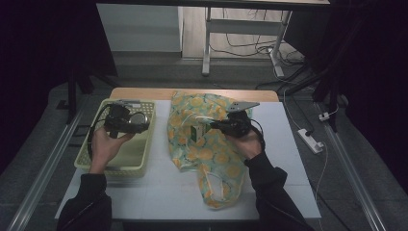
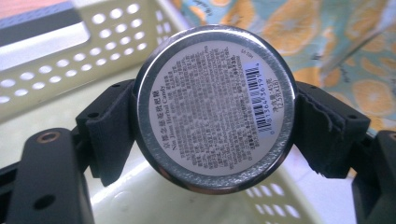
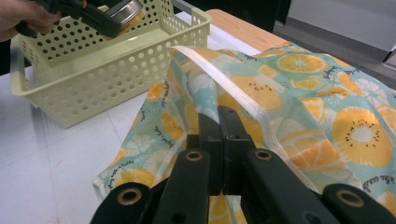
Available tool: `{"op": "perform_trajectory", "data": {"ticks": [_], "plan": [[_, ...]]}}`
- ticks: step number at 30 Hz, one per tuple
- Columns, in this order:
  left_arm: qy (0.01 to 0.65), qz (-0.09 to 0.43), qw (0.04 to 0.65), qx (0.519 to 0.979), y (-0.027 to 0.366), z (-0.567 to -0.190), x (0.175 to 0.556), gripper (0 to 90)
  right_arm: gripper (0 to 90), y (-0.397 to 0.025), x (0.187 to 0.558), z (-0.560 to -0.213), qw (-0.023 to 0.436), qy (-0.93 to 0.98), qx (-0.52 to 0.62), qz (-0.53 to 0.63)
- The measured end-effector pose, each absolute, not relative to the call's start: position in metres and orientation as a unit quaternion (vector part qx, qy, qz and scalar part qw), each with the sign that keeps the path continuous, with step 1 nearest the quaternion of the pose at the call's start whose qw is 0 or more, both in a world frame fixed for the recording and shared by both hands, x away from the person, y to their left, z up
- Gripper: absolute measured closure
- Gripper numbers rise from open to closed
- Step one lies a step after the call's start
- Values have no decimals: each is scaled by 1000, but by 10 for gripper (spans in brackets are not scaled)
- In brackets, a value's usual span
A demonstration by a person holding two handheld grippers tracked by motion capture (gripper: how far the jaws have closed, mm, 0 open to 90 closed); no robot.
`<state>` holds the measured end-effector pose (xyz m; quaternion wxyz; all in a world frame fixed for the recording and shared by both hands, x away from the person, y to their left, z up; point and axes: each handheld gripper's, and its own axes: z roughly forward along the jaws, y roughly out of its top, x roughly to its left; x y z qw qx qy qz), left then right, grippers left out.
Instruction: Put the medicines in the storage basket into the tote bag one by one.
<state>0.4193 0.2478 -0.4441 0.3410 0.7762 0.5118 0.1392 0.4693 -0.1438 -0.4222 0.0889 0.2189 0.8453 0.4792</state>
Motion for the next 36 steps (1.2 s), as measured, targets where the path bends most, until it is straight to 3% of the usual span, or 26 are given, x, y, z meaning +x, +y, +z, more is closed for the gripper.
{"op": "perform_trajectory", "data": {"ticks": [19,36], "plan": [[436,117,361,816,196,-431,390,207,900,-145,469,-420,90,844,219,482],[382,85,354,849,137,-446,394,207,900,-145,468,-419,91,843,217,483]]}}
